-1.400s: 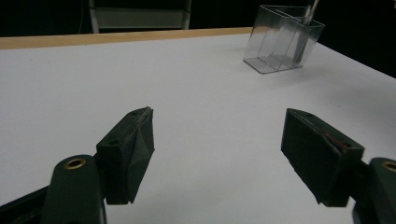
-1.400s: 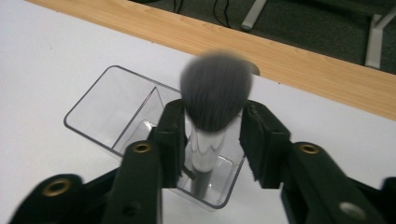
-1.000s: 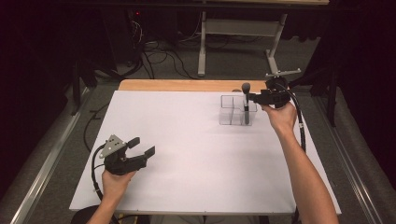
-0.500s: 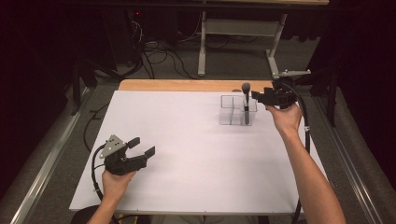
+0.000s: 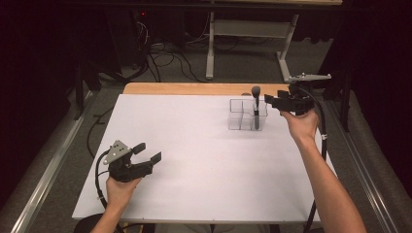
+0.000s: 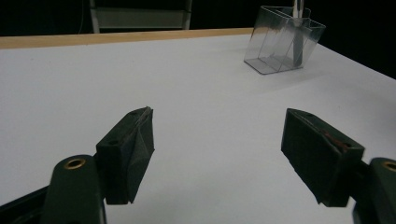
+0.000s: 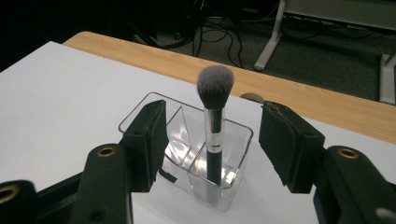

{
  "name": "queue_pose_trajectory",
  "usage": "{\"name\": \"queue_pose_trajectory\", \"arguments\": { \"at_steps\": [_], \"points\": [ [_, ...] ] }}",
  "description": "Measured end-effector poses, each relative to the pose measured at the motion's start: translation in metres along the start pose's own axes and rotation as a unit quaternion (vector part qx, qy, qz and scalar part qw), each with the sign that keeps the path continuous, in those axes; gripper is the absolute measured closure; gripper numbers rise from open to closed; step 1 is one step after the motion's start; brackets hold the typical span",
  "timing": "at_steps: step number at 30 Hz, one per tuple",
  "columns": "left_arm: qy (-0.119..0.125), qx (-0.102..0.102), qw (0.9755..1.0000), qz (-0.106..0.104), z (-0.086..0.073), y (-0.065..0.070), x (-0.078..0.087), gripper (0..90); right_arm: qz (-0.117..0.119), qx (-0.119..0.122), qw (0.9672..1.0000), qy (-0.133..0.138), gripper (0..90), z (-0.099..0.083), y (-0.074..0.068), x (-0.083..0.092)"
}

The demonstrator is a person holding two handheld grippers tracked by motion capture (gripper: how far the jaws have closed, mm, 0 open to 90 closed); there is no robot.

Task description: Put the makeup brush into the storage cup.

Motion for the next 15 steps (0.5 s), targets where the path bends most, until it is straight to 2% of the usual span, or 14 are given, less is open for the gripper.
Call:
{"name": "queue_pose_trajectory", "arguments": {
  "at_steps": [15],
  "points": [
    [-0.001, 0.003, 1.0000, -0.001, 0.000, 0.000, 0.000, 25.8, 0.018, 0.013, 0.9997, 0.011, 43.3, 0.000, -0.011, 0.020]
  ]
}}
Point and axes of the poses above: each handheld gripper's, and its own axes: x roughly backward along the jaws, z roughly out of its top, y roughly to its right, the point moved 9 cm from there along -x, roughly forward along the jaws, and after that the axes turned 15 degrees about z, right-handed, at the moved point
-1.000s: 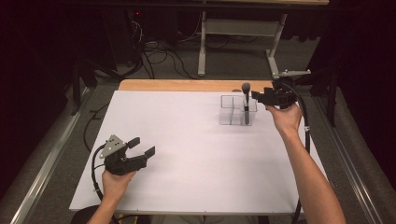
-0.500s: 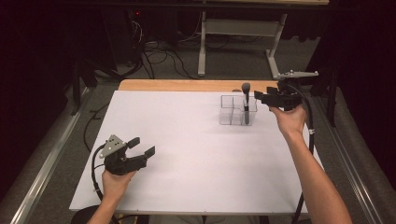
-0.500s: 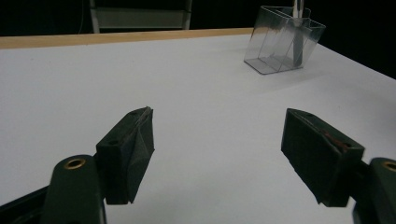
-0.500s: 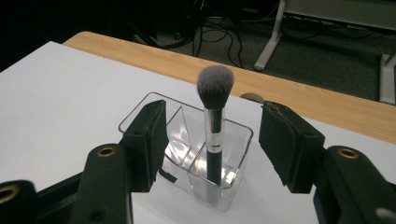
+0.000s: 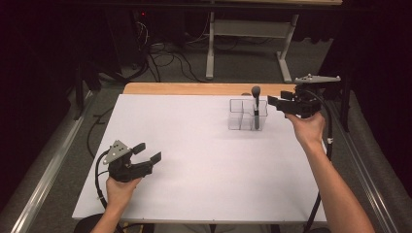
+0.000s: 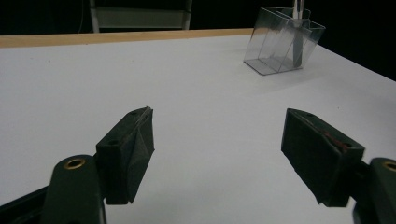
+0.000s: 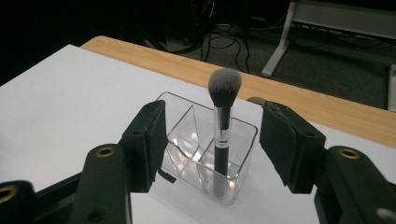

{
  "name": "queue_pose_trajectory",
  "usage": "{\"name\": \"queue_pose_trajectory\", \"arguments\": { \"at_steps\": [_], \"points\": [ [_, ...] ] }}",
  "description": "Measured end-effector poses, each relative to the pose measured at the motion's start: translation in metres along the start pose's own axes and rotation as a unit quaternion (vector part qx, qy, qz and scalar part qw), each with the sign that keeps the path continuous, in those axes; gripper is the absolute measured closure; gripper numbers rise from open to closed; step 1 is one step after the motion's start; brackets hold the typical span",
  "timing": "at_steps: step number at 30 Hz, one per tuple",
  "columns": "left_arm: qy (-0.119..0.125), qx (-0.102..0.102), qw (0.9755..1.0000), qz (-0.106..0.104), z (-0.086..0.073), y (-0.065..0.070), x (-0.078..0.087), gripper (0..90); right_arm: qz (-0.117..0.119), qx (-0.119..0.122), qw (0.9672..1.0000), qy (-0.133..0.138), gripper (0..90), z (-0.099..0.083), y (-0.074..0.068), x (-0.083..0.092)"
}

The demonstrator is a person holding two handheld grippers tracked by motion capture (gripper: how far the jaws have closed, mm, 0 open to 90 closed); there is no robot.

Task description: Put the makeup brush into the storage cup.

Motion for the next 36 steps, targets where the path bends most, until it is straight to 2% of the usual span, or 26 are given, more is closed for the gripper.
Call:
{"name": "queue_pose_trajectory", "arguments": {
  "at_steps": [23, 36],
  "points": [
    [0.003, 0.005, 1.0000, 0.001, 0.001, -0.001, 0.001, 25.6, 0.022, 0.006, 0.9996, 0.018, 43.1, -0.011, -0.011, 0.029],
    [0.003, 0.003, 1.0000, 0.001, 0.001, 0.000, 0.001, 25.5, 0.025, 0.008, 0.9994, 0.023, 43.1, -0.022, -0.014, 0.045]
  ]
}}
Point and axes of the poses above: each handheld gripper's, and its own axes: x roughly backward along the jaws, z roughly out of its top, y roughly to its right, the point moved 9 cm from there along -x, roughly forward along the jaws, and after that the axes turned 15 degrees about z, right-handed, at the moved point
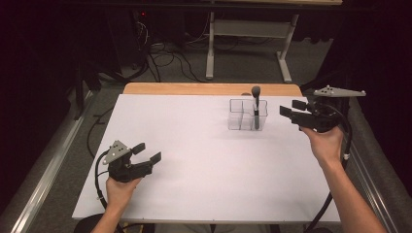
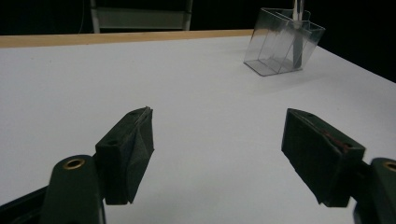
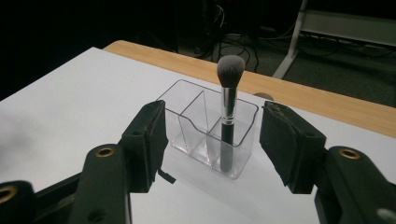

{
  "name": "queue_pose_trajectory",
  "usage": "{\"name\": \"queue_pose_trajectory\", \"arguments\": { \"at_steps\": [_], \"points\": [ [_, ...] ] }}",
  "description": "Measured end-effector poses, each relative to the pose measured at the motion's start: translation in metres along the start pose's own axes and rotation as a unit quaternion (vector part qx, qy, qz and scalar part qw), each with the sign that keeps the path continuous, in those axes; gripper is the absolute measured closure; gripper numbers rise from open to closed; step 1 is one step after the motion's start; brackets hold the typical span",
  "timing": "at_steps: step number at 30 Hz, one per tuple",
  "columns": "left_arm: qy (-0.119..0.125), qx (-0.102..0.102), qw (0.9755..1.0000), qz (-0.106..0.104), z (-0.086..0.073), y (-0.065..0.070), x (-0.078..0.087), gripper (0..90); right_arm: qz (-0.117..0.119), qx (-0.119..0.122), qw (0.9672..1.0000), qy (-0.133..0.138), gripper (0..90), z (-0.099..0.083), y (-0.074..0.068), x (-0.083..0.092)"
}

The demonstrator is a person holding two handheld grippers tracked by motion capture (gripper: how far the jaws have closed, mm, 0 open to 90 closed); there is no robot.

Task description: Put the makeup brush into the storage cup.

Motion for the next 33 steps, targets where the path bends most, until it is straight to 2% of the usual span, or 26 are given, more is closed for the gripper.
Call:
{"name": "queue_pose_trajectory", "arguments": {
  "at_steps": [20, 33],
  "points": [
    [0.000, 0.001, 1.0000, 0.000, 0.000, 0.000, 0.000, 25.5, 0.005, -0.004, 0.9999, 0.014, 43.1, -0.015, -0.002, 0.023],
    [0.002, 0.002, 1.0000, -0.001, 0.000, 0.000, 0.001, 25.4, 0.016, -0.005, 0.9996, 0.023, 43.2, -0.026, -0.009, 0.034]
  ]
}}
Point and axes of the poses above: each handheld gripper's, and its own axes: x roughly backward along the jaws, z roughly out of its top, y roughly to its right, the point moved 9 cm from there along -x, roughly forward along the jaws, and after that the axes turned 15 degrees about z, right-handed, at the moved point
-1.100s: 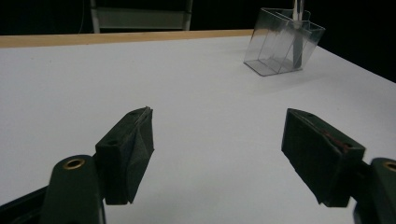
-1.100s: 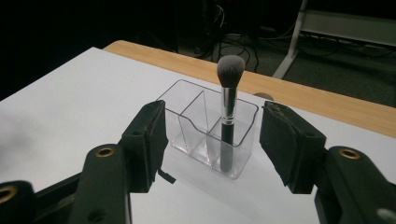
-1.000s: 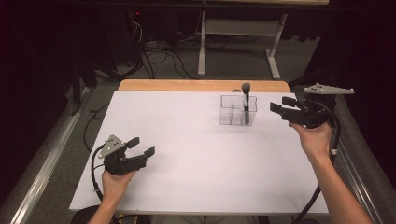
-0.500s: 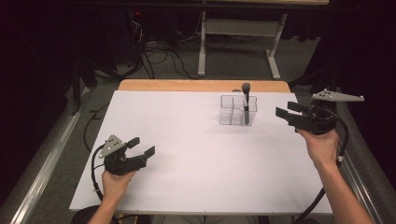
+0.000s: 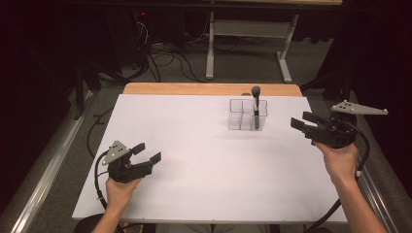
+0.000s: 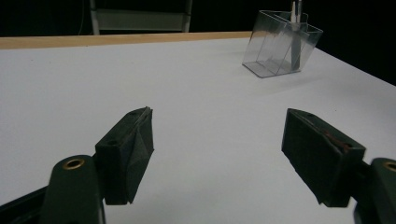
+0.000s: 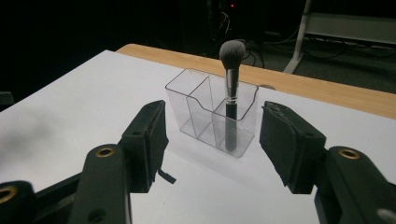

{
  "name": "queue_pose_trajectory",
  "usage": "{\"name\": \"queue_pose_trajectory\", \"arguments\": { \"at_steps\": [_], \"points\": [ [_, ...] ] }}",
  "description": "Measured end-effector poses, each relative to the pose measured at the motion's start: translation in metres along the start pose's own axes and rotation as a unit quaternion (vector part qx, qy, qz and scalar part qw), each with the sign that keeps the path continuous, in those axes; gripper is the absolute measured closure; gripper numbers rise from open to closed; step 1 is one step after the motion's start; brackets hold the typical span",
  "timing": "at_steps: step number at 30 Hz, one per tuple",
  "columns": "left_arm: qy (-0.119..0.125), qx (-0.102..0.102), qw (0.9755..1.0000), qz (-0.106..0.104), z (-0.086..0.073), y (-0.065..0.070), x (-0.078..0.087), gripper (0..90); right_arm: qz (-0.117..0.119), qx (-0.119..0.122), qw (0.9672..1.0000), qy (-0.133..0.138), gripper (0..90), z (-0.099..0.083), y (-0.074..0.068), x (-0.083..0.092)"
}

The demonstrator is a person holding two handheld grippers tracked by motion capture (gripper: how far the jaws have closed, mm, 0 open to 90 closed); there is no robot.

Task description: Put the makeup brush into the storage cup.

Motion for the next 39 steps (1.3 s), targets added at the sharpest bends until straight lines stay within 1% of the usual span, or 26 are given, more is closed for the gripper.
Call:
{"name": "queue_pose_trajectory", "arguments": {
  "at_steps": [10, 17, 19, 25, 30, 38, 39],
  "points": [
    [-0.001, 0.000, 1.0000, -0.001, 0.000, 0.000, -0.001, 25.4, 0.014, 0.000, 0.9999, 0.006, 43.2, -0.009, -0.008, 0.004],
    [0.001, 0.001, 1.0000, 0.001, 0.000, 0.000, 0.000, 25.4, 0.019, -0.005, 0.9998, 0.010, 43.2, -0.017, -0.010, 0.005],
    [-0.002, 0.001, 1.0000, 0.001, 0.000, 0.000, -0.001, 25.4, 0.019, -0.003, 0.9998, 0.010, 43.2, -0.019, -0.011, 0.006],
    [-0.004, 0.001, 1.0000, 0.002, -0.001, -0.001, -0.002, 25.4, 0.022, -0.004, 0.9996, 0.017, 43.2, -0.023, -0.013, 0.009],
    [0.001, 0.001, 1.0000, 0.002, 0.000, -0.001, 0.001, 25.4, 0.029, -0.013, 0.9993, 0.019, 43.4, -0.031, -0.014, 0.007],
    [-0.001, 0.001, 1.0000, 0.002, 0.000, -0.001, 0.000, 25.4, 0.038, -0.016, 0.9990, 0.019, 43.4, -0.041, -0.020, 0.004],
    [-0.002, 0.001, 1.0000, 0.002, 0.000, -0.001, 0.000, 25.4, 0.040, -0.013, 0.9990, 0.018, 43.4, -0.042, -0.021, 0.004]
  ]
}}
Point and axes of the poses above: each handheld gripper's, and its own axes: x roughly backward along the jaws, z roughly out of its top, y roughly to its right, the point moved 9 cm from there along -x, roughly forward along the jaws, and after that the axes turned 15 degrees about z, right-handed, at the moved point
